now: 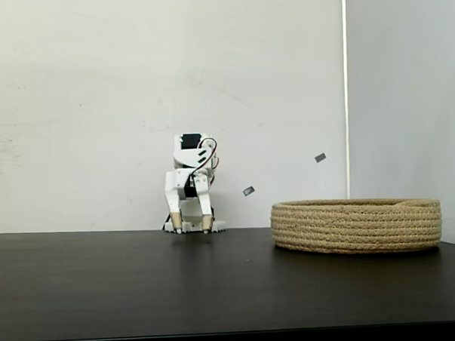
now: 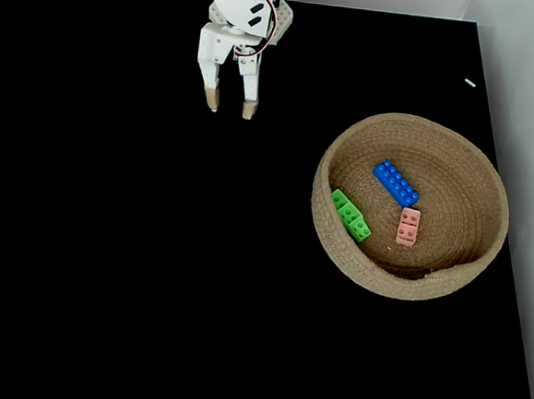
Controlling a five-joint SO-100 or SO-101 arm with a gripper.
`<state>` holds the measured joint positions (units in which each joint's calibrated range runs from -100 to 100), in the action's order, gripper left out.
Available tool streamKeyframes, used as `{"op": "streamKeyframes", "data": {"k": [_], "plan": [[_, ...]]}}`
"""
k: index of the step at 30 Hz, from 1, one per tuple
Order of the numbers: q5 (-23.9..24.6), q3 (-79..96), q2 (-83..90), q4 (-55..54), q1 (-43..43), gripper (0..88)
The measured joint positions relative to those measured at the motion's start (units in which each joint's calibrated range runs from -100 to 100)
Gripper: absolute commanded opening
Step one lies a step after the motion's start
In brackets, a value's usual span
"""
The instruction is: Place the lego blocks in the tray
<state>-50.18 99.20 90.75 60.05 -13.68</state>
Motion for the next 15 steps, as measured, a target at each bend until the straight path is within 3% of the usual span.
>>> {"op": "streamKeyframes", "data": {"k": [6,10,15], "plan": [[-2.15,0.00,6.19,11.86,0.90,18.4],[-3.81,0.00,7.12,13.32,0.90,18.4],[-2.15,0.00,7.55,13.40,0.98,18.2]]}}
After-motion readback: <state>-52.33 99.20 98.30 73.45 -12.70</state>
